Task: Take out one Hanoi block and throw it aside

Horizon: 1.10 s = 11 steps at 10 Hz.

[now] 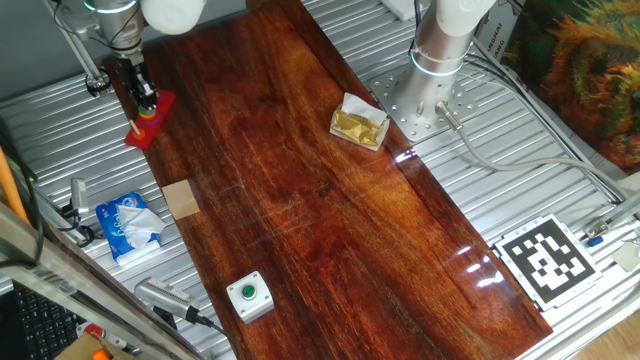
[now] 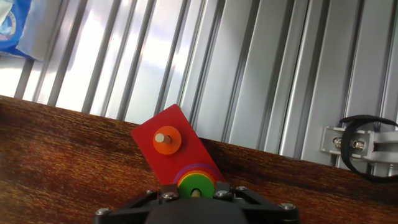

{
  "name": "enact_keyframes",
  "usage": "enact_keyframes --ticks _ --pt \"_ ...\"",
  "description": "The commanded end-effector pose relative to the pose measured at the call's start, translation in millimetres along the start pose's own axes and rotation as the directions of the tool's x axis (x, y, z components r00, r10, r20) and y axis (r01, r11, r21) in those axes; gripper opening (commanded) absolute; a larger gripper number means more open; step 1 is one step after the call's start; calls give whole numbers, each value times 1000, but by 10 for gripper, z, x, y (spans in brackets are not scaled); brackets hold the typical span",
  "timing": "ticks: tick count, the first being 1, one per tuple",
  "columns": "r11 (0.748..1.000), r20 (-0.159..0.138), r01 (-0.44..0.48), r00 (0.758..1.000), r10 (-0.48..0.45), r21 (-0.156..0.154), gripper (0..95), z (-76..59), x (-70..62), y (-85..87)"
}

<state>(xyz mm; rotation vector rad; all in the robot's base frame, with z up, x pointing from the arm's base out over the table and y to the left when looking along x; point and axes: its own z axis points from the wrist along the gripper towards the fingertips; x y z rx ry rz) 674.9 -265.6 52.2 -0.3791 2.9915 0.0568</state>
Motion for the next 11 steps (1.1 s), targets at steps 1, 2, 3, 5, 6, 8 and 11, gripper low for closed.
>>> enact_keyframes --ticks 1,2,3,5,6,8,11 --pt "1000 -5 -2 1000 2 3 190 -7 -10 0" --pt "1000 -8 -1 1000 1 3 190 -17 -9 1" --pt "1000 -8 -2 1000 2 1 190 -37 -5 -2" --pt "1000 -16 -9 1000 9 -1 190 -97 11 -6" --pt "1000 -17 -11 1000 11 -2 190 -119 17 -7" --pt "1000 -32 -23 999 23 -6 190 -192 58 17" --pt "1000 -42 -25 999 25 -4 190 -269 124 44"
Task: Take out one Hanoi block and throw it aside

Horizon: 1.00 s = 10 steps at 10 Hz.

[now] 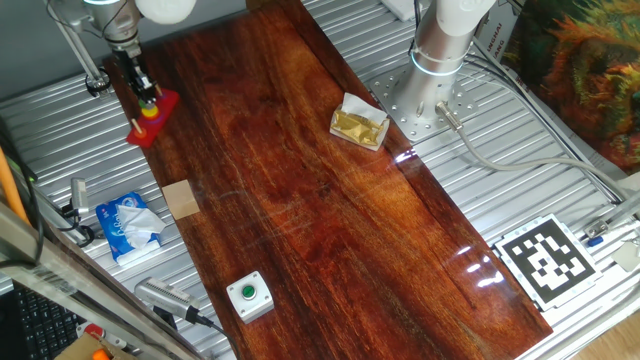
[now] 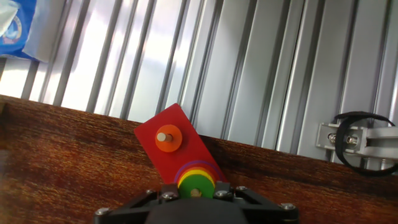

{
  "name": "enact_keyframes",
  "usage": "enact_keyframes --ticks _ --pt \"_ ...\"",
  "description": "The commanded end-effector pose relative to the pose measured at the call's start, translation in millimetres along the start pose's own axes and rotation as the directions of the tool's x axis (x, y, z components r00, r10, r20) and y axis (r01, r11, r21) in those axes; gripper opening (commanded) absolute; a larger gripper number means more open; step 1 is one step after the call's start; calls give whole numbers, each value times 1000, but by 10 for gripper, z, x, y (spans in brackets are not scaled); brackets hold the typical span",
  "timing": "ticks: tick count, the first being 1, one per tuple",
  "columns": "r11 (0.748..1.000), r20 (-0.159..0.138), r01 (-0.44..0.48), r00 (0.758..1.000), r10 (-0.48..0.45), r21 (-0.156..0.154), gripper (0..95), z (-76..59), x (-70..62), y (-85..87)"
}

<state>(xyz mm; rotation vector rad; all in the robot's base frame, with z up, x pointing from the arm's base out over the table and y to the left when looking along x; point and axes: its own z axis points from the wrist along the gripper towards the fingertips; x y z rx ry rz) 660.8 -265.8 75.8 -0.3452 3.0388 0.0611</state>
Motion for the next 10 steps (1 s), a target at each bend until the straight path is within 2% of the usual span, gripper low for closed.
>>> enact_keyframes --ticks 1,6,10 --pt "1000 -6 1 1000 -1 1 190 -41 35 7" --pt "1000 -25 -5 1000 5 3 190 -205 126 38" --pt "999 -51 -39 998 40 8 190 -421 290 206"
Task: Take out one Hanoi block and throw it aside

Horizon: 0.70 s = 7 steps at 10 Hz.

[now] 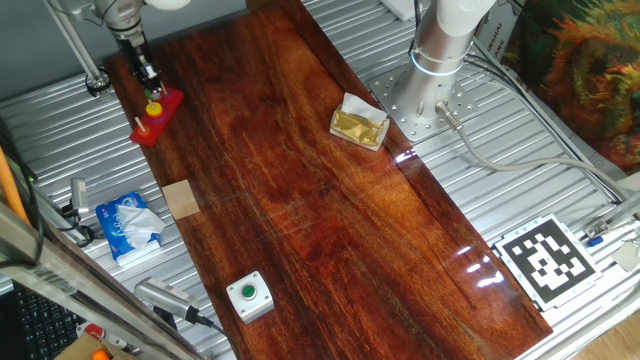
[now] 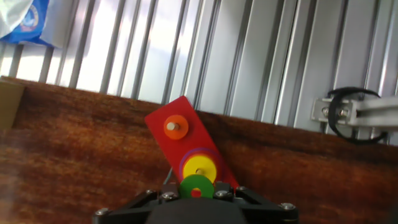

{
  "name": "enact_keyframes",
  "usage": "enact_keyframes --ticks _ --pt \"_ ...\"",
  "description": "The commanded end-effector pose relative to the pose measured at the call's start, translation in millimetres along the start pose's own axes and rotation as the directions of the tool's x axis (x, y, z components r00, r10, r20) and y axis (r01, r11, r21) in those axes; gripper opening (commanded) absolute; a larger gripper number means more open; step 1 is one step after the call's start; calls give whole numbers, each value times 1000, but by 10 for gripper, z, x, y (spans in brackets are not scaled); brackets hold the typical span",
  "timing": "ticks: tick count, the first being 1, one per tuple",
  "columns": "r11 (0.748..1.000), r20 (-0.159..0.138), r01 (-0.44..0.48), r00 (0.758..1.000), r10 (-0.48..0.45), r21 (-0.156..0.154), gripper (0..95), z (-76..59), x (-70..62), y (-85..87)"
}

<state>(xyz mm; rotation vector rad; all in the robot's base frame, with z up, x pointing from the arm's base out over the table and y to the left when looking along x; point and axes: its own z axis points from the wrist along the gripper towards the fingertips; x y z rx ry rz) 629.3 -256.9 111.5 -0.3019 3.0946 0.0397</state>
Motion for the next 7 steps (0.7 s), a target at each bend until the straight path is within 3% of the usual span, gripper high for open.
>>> enact_keyframes --ticks 1,3,5,7 --pt "1000 -3 -17 1000 17 -3 190 -74 70 67" --pt "998 -20 -68 997 68 -4 190 -110 122 142" --pt "988 -40 -152 988 151 -11 190 -58 120 251" --pt "979 -45 -201 979 200 -32 190 -38 95 300"
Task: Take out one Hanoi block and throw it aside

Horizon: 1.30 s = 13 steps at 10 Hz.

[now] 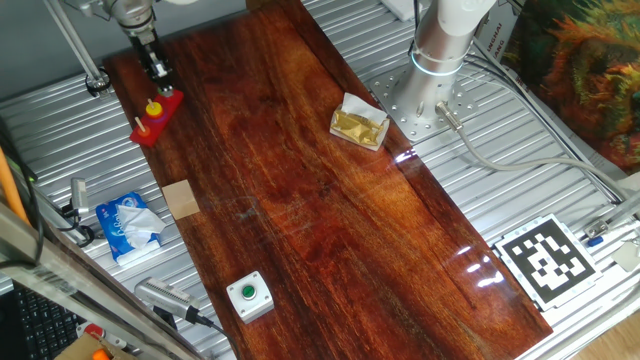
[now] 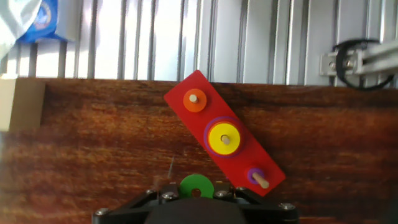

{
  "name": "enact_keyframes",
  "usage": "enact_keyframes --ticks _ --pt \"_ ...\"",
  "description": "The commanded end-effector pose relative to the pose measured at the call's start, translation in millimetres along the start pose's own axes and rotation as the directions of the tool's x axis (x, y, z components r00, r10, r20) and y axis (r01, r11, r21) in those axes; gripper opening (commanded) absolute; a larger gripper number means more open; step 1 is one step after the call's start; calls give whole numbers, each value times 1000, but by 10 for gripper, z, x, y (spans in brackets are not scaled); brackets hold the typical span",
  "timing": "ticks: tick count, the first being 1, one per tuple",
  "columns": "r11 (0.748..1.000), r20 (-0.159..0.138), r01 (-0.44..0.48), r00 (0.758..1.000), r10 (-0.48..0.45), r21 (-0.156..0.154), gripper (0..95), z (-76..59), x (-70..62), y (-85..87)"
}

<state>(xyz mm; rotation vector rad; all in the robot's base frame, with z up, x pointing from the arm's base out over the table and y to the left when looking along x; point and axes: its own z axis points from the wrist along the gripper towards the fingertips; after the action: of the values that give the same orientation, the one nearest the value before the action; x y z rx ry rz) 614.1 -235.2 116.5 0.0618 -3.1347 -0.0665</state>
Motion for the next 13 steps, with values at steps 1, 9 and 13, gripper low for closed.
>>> enact_keyframes --ticks 1,9,13 --pt "998 -7 -55 998 55 -24 190 13 -5 63" --pt "972 6 -176 984 179 -155 190 57 -29 102" --pt "979 27 -156 987 161 -132 190 141 -82 195"
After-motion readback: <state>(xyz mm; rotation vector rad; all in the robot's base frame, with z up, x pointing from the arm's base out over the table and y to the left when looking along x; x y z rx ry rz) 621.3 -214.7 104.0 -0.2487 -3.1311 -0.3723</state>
